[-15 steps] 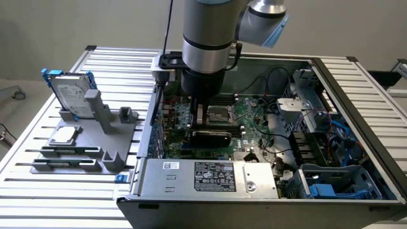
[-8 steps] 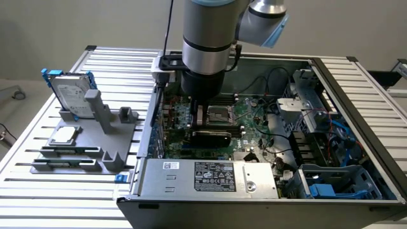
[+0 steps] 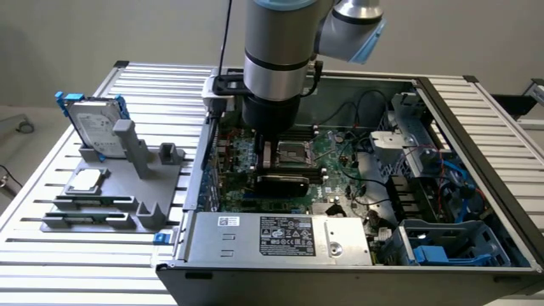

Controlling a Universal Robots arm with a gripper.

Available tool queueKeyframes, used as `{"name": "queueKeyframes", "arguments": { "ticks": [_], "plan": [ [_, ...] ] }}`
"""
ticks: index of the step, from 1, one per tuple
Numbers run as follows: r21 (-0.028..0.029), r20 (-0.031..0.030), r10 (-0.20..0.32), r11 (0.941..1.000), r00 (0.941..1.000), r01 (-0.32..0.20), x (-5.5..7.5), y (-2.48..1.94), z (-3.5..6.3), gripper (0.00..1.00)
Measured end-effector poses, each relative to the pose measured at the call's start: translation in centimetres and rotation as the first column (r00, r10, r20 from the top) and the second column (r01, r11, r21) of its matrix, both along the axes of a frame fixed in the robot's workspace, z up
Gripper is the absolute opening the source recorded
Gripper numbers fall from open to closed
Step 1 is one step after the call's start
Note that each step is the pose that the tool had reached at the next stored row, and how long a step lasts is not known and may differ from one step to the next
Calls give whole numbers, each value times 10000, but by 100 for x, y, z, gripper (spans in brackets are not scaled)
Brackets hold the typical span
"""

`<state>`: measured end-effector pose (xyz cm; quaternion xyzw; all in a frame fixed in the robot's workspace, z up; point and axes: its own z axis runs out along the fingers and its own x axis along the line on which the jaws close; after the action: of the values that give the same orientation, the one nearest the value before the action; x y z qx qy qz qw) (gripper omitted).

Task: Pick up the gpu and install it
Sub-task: 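Press down on the gpu until it lock into place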

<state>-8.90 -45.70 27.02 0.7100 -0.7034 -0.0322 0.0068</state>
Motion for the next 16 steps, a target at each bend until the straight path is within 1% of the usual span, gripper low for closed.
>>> {"name": "queueKeyframes", "arguments": {
  "ticks": [16],
  "plan": [
    [1, 1, 0, 10000, 10000, 0, 3, 1, -21, 11]
  ]
}}
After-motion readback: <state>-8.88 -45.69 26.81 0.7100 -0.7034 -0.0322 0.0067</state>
